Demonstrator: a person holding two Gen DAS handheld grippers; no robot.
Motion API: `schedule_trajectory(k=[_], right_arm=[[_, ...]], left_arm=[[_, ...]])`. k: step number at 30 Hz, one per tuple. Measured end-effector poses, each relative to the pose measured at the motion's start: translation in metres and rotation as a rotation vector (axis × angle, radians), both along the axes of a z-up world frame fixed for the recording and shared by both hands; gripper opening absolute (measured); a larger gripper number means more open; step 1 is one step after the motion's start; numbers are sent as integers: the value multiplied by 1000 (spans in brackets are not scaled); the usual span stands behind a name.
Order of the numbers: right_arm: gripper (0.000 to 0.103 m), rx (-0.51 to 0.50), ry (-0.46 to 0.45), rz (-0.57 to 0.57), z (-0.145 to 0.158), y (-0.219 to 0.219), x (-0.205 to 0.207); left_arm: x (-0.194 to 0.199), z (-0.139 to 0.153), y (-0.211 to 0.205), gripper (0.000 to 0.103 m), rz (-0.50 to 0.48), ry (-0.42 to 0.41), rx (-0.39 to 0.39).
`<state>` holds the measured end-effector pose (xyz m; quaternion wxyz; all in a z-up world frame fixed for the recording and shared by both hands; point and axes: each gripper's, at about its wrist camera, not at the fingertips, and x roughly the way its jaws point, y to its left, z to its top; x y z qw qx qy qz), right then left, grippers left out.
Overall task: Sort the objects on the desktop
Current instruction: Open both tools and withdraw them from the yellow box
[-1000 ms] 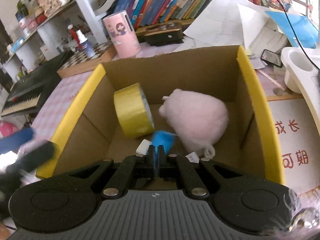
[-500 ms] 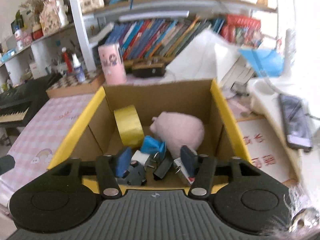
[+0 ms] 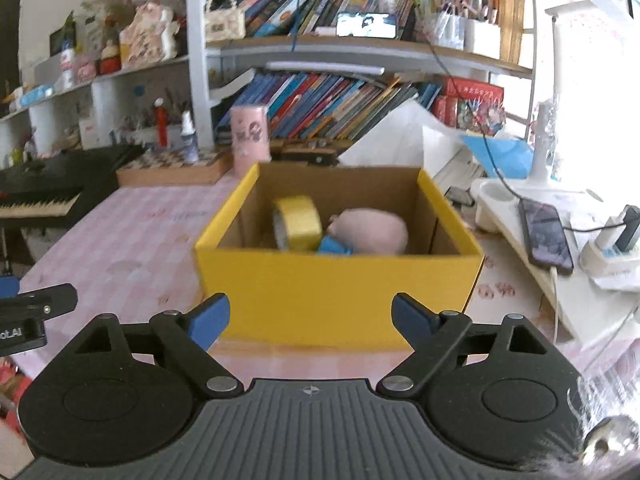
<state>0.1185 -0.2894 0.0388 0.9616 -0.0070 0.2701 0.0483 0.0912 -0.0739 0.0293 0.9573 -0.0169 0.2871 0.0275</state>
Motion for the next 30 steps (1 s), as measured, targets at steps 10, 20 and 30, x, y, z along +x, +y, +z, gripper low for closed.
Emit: schedule_trajectory(k=[10, 20, 30], right_arm=[[98, 3, 76, -18, -8, 17, -29], [101, 12, 72, 21, -7, 24, -60], [103, 11, 85, 8, -9, 26, -79]], left_arm=[[-25, -3, 7, 79, 23, 42, 34], [-52, -3, 9, 86, -13, 40, 9], [-67, -1, 12, 87, -10, 32, -20]])
